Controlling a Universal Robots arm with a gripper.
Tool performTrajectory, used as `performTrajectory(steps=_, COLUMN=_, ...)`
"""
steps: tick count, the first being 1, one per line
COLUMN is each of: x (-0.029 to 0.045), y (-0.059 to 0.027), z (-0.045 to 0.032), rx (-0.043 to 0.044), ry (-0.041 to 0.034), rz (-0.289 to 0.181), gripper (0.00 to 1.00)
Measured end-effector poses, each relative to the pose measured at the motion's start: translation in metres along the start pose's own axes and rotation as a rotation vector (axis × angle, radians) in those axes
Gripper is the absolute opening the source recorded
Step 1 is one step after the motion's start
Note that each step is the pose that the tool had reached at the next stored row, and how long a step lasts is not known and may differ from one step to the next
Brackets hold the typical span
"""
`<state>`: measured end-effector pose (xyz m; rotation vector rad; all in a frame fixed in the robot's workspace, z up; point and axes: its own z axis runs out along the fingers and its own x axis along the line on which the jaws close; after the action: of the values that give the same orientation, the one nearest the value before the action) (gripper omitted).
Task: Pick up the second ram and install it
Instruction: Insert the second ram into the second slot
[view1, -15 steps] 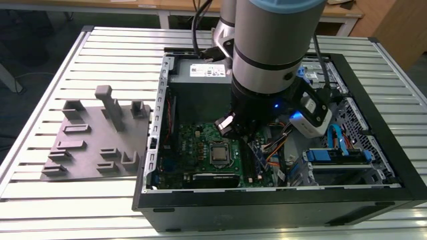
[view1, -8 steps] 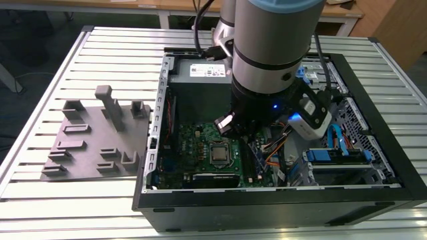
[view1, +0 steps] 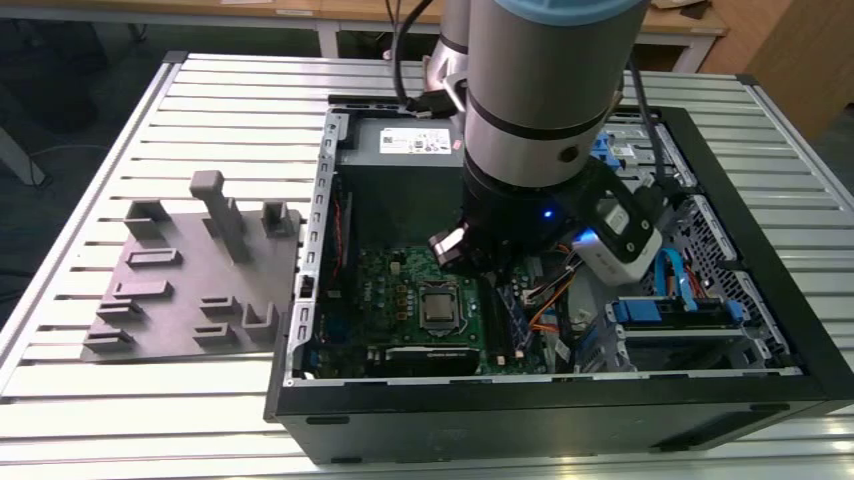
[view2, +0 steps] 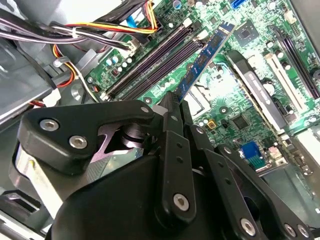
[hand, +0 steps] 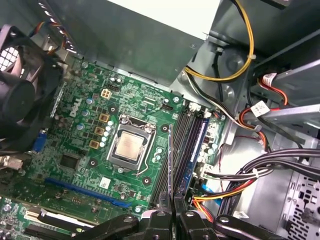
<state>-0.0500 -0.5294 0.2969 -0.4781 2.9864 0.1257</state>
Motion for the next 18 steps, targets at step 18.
performTrajectory(steps=18, x=0.0000, y=0.0000, z=0.0003, rx=0.0145, ry=-0.0074, rz=0.114, gripper=0.14)
